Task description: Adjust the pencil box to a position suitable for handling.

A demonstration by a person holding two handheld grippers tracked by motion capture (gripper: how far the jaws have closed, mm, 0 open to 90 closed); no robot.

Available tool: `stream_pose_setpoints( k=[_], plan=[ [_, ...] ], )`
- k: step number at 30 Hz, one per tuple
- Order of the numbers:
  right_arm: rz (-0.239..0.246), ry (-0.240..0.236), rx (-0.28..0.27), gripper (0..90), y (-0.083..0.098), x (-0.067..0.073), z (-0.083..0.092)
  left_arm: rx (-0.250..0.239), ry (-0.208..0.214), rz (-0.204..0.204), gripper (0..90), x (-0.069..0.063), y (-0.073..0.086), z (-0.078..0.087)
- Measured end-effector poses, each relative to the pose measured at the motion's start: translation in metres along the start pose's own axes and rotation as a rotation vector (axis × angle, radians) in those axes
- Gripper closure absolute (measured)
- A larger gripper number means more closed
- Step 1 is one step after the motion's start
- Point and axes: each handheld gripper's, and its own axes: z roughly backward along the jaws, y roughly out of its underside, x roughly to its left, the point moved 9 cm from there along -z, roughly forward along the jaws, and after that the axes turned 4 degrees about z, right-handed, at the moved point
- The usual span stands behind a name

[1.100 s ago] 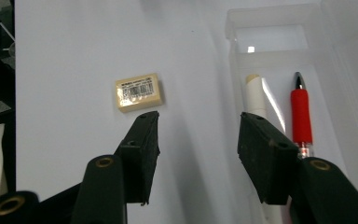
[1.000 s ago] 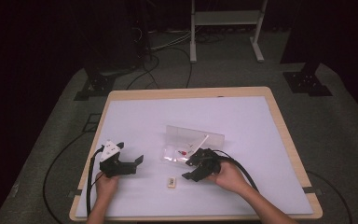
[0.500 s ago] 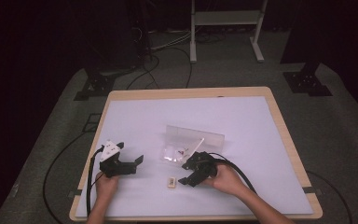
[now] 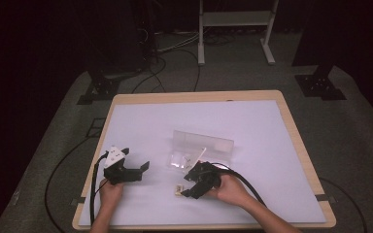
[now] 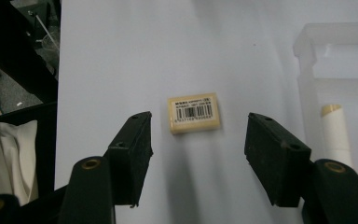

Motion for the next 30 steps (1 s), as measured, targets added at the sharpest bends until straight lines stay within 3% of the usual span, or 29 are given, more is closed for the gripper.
stream_pose_setpoints(
  k=[30],
  plan=[
    [0.029,-0.005,0.028,42.2,-0.008,0.003,-0.025,-0.004,0.003,0.003,0.0,0.0,0.0,0.0]
  ],
)
